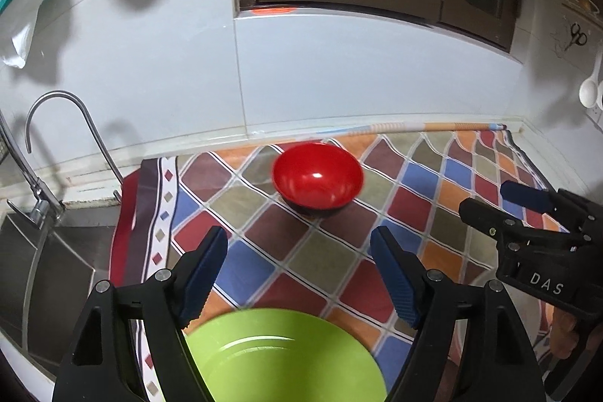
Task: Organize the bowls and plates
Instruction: 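Open both grippers and move them to the red bowl's rim, then close both grippers on the red bowl's rim and lift it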
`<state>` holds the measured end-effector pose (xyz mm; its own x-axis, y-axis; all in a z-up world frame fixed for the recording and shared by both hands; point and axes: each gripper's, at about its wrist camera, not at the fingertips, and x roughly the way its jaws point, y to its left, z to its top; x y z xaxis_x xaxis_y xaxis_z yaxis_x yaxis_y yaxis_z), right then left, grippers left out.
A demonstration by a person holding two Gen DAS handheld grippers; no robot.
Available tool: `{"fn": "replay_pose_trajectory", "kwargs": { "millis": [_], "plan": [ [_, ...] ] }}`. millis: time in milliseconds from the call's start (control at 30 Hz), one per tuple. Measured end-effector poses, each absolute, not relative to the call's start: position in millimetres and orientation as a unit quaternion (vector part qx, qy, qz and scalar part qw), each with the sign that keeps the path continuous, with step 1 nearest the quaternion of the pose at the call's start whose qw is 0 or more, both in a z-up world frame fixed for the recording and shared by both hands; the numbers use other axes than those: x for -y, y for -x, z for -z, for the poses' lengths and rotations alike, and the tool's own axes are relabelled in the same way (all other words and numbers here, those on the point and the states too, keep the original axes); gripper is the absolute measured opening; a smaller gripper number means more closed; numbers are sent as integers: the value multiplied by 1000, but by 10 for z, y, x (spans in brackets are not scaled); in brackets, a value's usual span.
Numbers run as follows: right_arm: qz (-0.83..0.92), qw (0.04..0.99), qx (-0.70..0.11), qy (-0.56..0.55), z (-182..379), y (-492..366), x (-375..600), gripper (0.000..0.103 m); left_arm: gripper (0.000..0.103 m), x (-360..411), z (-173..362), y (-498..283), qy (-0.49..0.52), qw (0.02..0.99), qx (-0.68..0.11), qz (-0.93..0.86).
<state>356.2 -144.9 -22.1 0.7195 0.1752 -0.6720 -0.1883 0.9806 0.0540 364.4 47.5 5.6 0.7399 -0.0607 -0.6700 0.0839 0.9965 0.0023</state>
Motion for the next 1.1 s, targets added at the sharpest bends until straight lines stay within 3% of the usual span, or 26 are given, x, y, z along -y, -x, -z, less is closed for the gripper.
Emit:
{"fn": "replay_pose_trajectory", "kwargs": {
  "millis": [667,1100],
  "plan": [
    [-136,916,-369,83,208,-4520,1051,67,78,-715,172,-4432,-28,924,-381,23],
    [-154,885,-430,88,637,-5138,905,66,73,-766,635,-4941,-35,904,-425,37]
  ]
}}
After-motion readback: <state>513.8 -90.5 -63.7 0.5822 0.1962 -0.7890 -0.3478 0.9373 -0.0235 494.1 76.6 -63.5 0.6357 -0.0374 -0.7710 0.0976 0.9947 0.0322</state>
